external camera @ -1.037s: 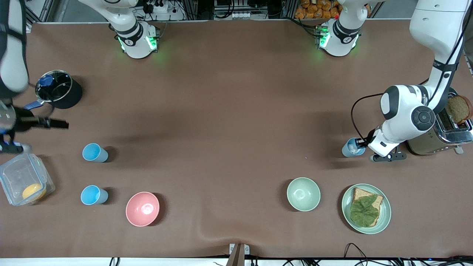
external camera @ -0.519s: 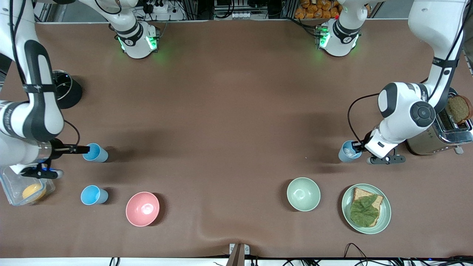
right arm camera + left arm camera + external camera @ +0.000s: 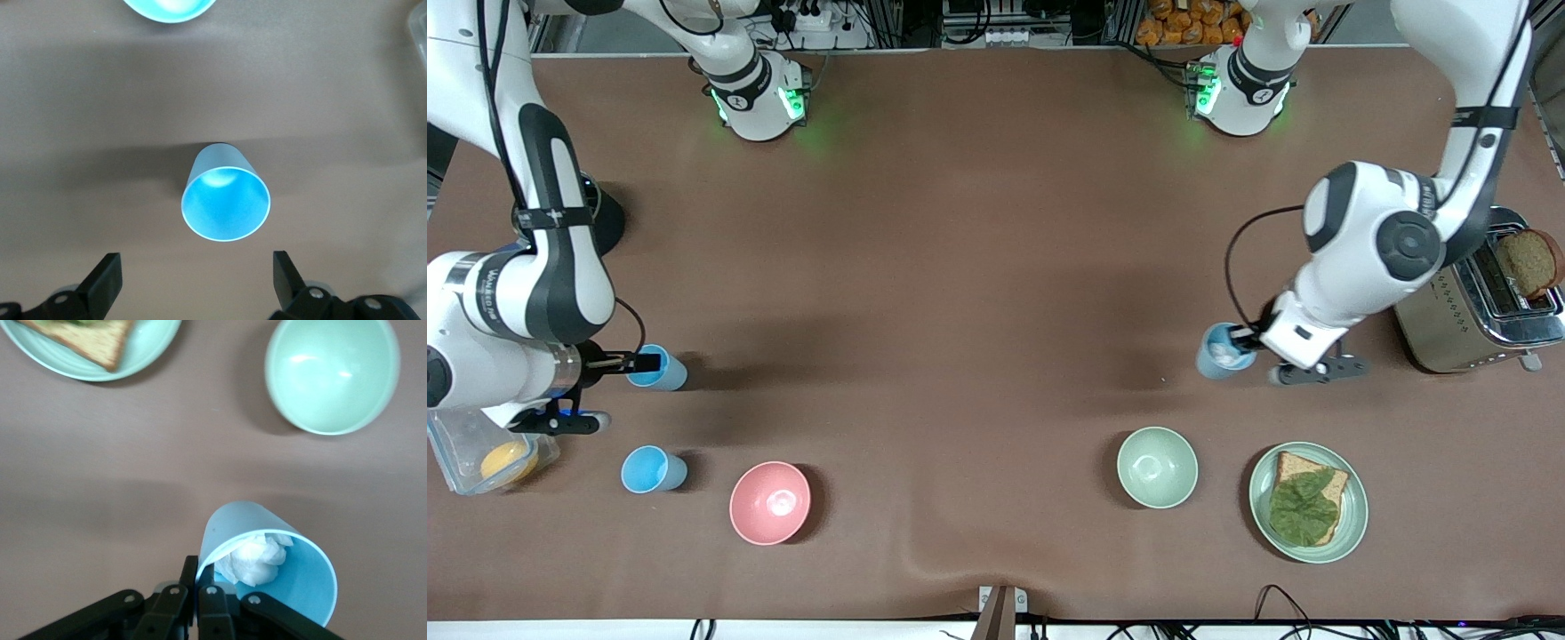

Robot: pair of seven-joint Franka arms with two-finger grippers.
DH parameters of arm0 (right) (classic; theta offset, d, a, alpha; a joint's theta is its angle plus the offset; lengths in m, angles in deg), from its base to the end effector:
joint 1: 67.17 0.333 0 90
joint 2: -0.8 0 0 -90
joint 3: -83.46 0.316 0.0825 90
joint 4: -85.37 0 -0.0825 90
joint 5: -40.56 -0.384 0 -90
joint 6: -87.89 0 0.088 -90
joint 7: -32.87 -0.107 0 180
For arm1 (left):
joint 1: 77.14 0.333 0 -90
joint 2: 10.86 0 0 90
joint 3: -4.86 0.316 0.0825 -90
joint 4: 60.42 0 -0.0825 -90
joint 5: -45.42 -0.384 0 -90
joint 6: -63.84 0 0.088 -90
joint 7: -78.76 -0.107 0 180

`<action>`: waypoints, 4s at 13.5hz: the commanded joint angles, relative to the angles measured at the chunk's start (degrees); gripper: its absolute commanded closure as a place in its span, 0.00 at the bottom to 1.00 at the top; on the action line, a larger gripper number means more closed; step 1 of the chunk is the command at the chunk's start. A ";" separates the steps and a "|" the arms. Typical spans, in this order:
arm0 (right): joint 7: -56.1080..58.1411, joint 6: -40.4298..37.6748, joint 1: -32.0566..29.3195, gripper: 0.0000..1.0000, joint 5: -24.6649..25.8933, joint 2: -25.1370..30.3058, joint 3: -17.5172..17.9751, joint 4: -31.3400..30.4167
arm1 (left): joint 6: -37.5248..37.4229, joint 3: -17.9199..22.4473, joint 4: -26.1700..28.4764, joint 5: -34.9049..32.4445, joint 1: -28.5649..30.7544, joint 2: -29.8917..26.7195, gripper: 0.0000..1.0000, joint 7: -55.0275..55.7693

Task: Stack blue cups with both arms
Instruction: 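Carry the blue cup with the left gripper to the table center, then open the left gripper and withdraw it back toward the toaster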

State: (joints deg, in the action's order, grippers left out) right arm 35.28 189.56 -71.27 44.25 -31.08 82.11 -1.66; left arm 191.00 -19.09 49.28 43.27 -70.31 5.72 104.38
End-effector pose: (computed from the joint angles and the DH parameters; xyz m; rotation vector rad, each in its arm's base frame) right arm 0.6621 -0.0666 0.3164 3.0529 -0.0440 -0.4694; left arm 0.5934 -0.1682 0.3603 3.0392 0.2193 0.0107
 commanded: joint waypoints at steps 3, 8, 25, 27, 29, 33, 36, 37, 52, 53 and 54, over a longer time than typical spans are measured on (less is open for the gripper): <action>-0.82 -0.34 0.05 0.00 1.32 -0.81 0.12 0.99 | -1.30 -6.38 -3.61 -0.21 -6.98 2.57 1.00 17.67; -0.47 -0.34 -0.21 0.00 1.32 -0.81 0.12 0.99 | -0.86 -6.29 -8.71 -5.30 -16.84 8.99 1.00 32.53; 2.34 5.72 -2.75 0.00 1.23 -4.23 0.03 0.64 | 7.23 -5.06 -15.75 -16.30 -28.99 24.39 0.00 58.84; 5.22 8.87 -4.25 0.00 1.14 -5.99 0.12 0.47 | 6.62 -5.15 -15.57 -16.30 -28.20 22.29 0.00 58.93; 6.82 9.51 -5.04 0.00 0.97 -6.61 0.12 0.29 | 2.77 -5.15 -15.83 -16.21 -27.15 17.72 0.00 59.19; 6.64 4.68 -5.31 0.00 0.08 -6.17 0.21 0.38 | -5.50 -5.23 -15.74 -16.30 -20.83 6.03 0.00 54.99; 7.08 2.40 -5.48 0.00 0.00 -6.00 0.29 0.29 | -13.22 -5.23 -15.75 -16.30 -13.90 0.67 0.00 41.42; 7.17 2.39 -5.66 0.00 0.00 -6.17 0.21 0.29 | -16.30 -5.23 -15.75 -16.30 -10.56 -0.74 0.00 34.04; 6.56 1.71 -4.87 1.00 -1.14 0.23 5.81 -2.88 | -38.12 6.48 -23.48 -5.86 4.54 -13.76 0.00 -14.80; 4.56 -0.14 -4.78 1.00 -3.15 1.55 7.66 -2.61 | -38.56 13.07 -23.48 -1.75 -0.20 -14.37 0.00 -16.90; 1.93 -1.29 -4.09 1.00 -5.08 2.00 9.16 -2.61 | -38.56 17.75 -23.48 0.20 -3.12 -14.73 0.00 -18.58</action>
State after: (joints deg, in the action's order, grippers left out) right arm 40.70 190.75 -75.86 41.96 -32.10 88.49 -3.20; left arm 153.44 -9.82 25.68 39.48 -67.70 -7.80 89.23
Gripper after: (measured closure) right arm 0.965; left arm 0.000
